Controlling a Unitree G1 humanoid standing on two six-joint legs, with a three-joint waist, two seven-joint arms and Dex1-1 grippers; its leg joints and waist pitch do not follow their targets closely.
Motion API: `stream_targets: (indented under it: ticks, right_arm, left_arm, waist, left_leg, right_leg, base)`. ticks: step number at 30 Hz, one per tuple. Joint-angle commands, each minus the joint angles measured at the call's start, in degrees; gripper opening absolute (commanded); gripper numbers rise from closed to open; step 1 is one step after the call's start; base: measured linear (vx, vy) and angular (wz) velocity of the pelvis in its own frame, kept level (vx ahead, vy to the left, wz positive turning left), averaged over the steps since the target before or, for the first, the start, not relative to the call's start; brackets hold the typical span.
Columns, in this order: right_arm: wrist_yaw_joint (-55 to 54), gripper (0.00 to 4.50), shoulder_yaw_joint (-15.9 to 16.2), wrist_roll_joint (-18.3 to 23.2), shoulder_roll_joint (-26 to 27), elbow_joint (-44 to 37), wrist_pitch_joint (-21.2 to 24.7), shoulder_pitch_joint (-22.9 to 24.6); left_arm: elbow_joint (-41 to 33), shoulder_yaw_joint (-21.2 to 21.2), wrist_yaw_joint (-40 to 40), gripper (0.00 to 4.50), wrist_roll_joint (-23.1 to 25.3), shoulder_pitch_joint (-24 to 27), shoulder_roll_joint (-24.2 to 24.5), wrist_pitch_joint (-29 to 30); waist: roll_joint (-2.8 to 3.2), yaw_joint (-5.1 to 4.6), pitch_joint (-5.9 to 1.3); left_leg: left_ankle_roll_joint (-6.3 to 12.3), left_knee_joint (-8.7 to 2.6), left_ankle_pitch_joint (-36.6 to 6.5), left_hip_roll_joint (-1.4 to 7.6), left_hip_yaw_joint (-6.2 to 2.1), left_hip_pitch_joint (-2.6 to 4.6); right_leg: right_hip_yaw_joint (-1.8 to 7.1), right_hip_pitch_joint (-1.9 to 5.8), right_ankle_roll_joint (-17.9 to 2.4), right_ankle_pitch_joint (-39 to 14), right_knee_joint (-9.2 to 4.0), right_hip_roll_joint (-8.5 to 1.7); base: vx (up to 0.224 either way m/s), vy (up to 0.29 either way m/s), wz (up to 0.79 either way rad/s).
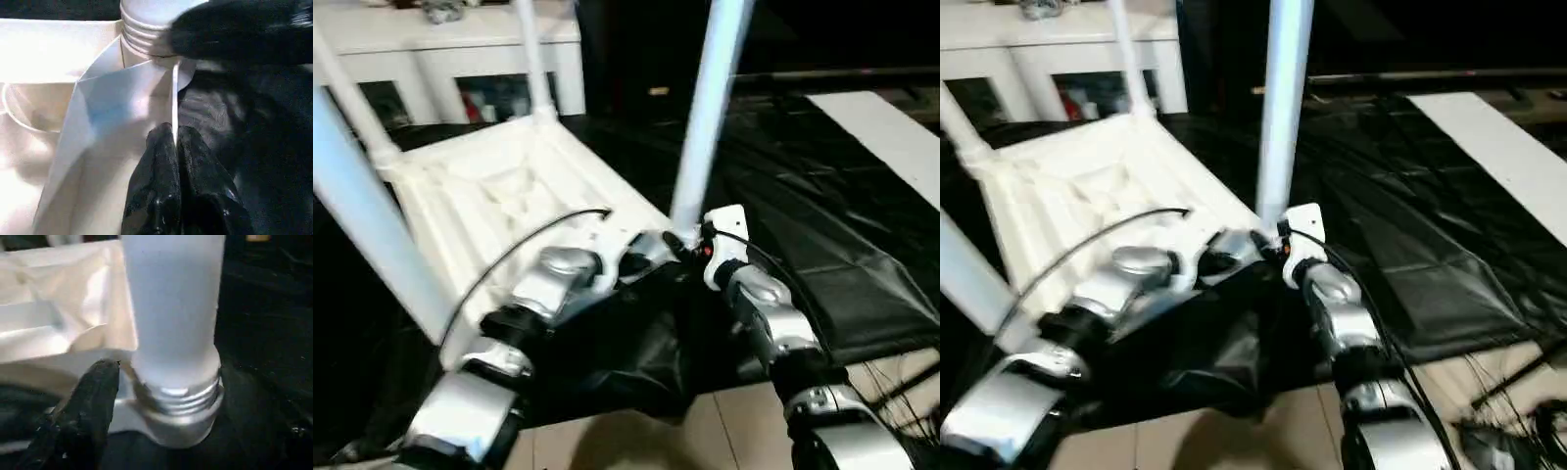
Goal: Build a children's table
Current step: Rotate leg to tighten
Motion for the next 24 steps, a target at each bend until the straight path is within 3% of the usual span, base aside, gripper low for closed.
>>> stream_targets:
  ticks: [1,2,6,13,16,24]
  right_arm:
    - [6.33,3.79,2.61,1.88,-1.04,-4.17,1.59,0.27]
    - [12.26,3.87,4.97,1.7,-4.53,-7.39,2.55,1.97]
    - [22.18,3.87,8.27,0.62,-11.13,-12.17,2.44,4.98]
    - [31.59,3.87,9.2,2.07,-17.61,-17.46,4.13,7.79]
    - [33.76,3.87,9.78,3.04,-18.99,-18.67,4.55,8.3]
    - [37.88,3.87,10.97,3.38,-19.12,-19.46,4.89,8.24]
  left_arm:
    - [1.23,-1.88,-3.02,0.0,1.07,2.69,1.25,0.65]
    - [-0.67,-2.62,-6.26,0.0,0.81,3.9,3.05,0.21]
    - [-5.98,-4.53,-13.91,0.0,0.31,6.78,7.07,-2.13]
    - [-13.92,-5.68,-26.25,0.0,-3.27,10.51,12.4,-3.82]
    - [-17.24,-6.36,-30.71,0.0,-4.48,11.61,14.43,-3.16]
    - [-20.25,-7.11,-32.77,0.0,-4.74,12.38,15.7,-2.16]
  waist:
    - [-0.99,0.3,-3.04]
    - [-0.8,0.46,-3.06]
    - [-0.77,0.57,-3.08]
    - [-0.7,0.75,-2.79]
    - [-0.61,1.03,-2.88]
    - [-0.82,1.69,-2.91]
  left_leg:
    - [3.49,-3.59,-14.39,0.41,0.02,0.01]
    - [3.53,-3.62,-13.87,0.6,-0.02,0.1]
    - [4.16,-3.43,-12.76,0.72,0.17,0.17]
    - [3.23,-3.75,-15.49,1.0,0.22,0.55]
    - [3.06,-3.79,-14.71,1.12,0.22,0.55]
    - [3.37,-3.55,-13.0,1.08,0.47,0.57]
  right_leg:
    - [1.17,2.95,-11.18,-13.83,-4.5,-1.95]
    - [1.24,2.91,-11.61,-12.79,-4.37,-1.93]
    - [1.35,2.8,-13.04,-9.77,-4.05,-1.93]
    - [1.51,2.37,-13.23,-12.57,-4.14,-1.85]
    - [1.57,2.4,-13.56,-10.76,-3.85,-1.89]
    - [1.57,2.39,-13.89,-9.45,-3.61,-1.92]
  base:
    - [0.0,0.0,0.0]
    - [0.0,0.0,0.0]
    - [0.0,0.0,0.0]
    - [0.0,0.0,0.0]
    - [0.0,0.0,0.0]
    - [0.0,0.0,0.0]
